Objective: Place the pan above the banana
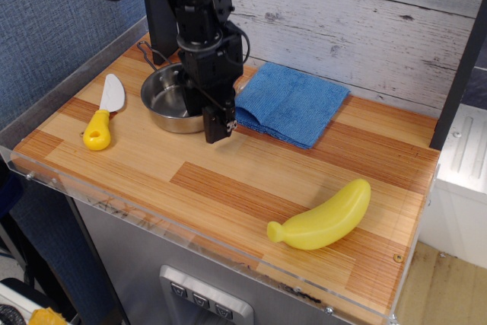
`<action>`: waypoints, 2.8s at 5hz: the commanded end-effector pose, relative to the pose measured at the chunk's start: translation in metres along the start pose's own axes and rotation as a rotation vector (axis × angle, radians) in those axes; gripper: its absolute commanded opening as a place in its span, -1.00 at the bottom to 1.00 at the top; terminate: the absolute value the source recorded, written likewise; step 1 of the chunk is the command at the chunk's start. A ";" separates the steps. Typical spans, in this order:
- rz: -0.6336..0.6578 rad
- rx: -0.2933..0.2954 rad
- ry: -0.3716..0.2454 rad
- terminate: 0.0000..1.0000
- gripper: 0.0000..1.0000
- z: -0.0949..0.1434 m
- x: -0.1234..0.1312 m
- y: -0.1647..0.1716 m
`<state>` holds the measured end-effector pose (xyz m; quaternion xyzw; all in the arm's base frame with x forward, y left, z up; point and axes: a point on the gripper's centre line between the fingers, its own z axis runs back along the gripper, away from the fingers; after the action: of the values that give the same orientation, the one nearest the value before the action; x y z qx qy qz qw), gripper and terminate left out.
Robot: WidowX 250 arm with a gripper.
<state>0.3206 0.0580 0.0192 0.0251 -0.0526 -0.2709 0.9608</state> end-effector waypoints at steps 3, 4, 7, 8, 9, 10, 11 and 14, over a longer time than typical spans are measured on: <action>-0.017 0.057 -0.029 -1.00 -1.00 0.017 -0.001 0.002; 0.004 0.057 -0.047 -1.00 -1.00 0.025 -0.005 0.004; 0.085 0.147 -0.111 -1.00 -1.00 0.098 -0.023 0.007; 0.049 0.152 -0.156 -1.00 -1.00 0.123 -0.011 -0.015; -0.006 0.143 -0.192 -1.00 -1.00 0.138 0.002 -0.036; -0.099 0.125 -0.219 -1.00 -1.00 0.148 0.023 -0.068; -0.186 0.091 -0.231 -1.00 -1.00 0.142 0.044 -0.100; -0.305 0.040 -0.198 -1.00 -1.00 0.088 0.067 -0.147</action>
<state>0.2960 -0.1051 0.0899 0.0225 -0.1296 -0.4104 0.9024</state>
